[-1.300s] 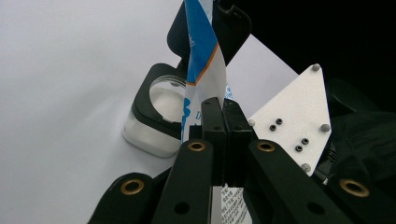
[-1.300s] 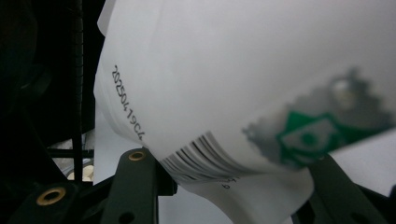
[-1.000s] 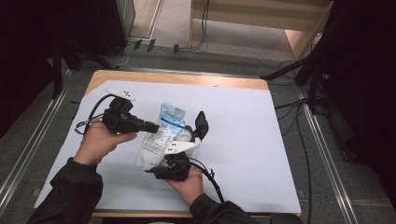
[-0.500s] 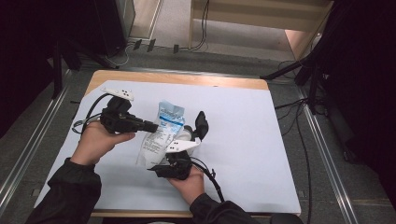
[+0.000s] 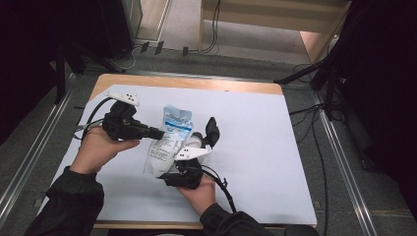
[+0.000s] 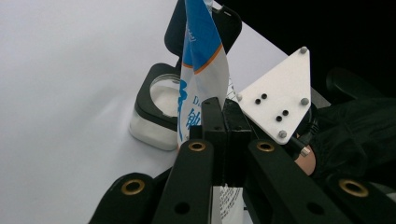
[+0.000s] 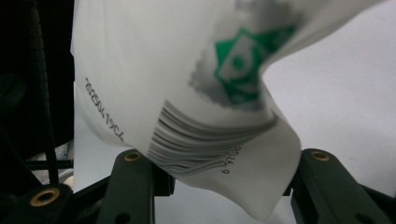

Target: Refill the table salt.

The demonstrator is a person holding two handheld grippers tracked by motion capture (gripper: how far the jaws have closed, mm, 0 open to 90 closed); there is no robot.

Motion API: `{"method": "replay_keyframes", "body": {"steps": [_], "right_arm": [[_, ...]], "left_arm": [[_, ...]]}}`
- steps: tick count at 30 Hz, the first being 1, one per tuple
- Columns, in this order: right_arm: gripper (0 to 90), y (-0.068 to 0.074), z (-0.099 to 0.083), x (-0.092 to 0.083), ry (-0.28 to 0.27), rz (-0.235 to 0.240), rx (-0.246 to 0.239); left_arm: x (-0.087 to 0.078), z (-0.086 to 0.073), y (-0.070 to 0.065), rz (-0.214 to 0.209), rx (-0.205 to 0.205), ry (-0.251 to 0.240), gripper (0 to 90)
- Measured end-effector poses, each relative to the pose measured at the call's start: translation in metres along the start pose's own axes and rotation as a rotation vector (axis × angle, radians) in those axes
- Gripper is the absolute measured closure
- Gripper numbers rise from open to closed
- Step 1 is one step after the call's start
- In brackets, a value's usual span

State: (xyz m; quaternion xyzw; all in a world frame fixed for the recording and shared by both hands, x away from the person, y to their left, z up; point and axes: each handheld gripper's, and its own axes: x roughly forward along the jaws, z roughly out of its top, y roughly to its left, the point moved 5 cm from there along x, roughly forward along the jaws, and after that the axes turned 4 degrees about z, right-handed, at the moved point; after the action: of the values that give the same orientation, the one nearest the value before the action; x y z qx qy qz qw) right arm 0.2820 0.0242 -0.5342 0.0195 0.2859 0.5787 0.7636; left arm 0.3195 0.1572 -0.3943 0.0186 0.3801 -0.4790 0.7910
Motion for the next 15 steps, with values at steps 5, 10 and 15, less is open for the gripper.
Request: {"method": "replay_keyframes", "body": {"steps": [5, 10, 15], "right_arm": [[56.8, -0.002, 0.002, -0.003, -0.010, -0.006, 0.010], [56.8, -0.002, 0.002, -0.003, -0.013, -0.004, 0.011], [57.0, -0.002, 0.004, -0.004, -0.019, -0.008, 0.005]], "left_arm": [[-0.005, 0.000, 0.000, -0.003, -0.001, -0.011, 90.0], [-0.007, 0.000, 0.001, 0.000, -0.003, -0.006, 90.0], [-0.013, -0.001, 0.002, -0.003, 0.004, -0.009, 90.0]]}}
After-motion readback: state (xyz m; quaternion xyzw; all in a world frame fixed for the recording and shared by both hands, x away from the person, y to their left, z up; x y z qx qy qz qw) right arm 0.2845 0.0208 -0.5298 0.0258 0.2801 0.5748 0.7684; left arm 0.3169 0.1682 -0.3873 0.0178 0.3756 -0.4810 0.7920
